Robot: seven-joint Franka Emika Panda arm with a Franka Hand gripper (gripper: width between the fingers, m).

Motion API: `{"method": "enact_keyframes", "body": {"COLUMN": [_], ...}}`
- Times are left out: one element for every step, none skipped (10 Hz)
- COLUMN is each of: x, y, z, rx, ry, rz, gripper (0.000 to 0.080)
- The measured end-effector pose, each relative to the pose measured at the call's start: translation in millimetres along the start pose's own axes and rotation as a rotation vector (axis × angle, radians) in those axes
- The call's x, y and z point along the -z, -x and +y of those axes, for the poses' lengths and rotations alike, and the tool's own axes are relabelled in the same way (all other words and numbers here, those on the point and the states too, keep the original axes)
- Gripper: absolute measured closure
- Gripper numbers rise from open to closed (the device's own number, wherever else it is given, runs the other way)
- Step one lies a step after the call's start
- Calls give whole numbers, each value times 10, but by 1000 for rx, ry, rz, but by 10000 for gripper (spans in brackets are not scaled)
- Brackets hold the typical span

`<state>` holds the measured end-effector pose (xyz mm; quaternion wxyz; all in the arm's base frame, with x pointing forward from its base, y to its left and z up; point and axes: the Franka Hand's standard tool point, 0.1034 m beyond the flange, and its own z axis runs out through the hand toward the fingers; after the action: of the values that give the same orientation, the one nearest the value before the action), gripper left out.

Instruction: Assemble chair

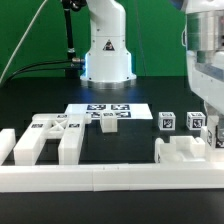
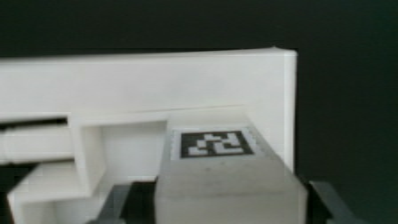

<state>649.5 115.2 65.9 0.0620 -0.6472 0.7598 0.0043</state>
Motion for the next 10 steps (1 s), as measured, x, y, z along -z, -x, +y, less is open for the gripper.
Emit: {"method": "enact_keyframes", "body": {"x": [2, 6, 9, 9, 8, 3, 2, 7, 99, 313], "y": [-18, -53, -59, -58, -58, -58, -58, -55, -54, -96], "z": [3, 11, 12, 12, 13, 15, 16, 14, -23, -94], "rx": [-64, -133, -134, -128, -128, -128, -128, -126, -82, -28], "ry": [-10, -21, -23, -23, -22, -22, -22, -22, -34, -58], "rz": [-7, -7, -4, -4, -4, -3, -3, -4, -11, -25], "gripper": [512, 511, 511, 511, 502, 502, 332, 190, 162, 162]}}
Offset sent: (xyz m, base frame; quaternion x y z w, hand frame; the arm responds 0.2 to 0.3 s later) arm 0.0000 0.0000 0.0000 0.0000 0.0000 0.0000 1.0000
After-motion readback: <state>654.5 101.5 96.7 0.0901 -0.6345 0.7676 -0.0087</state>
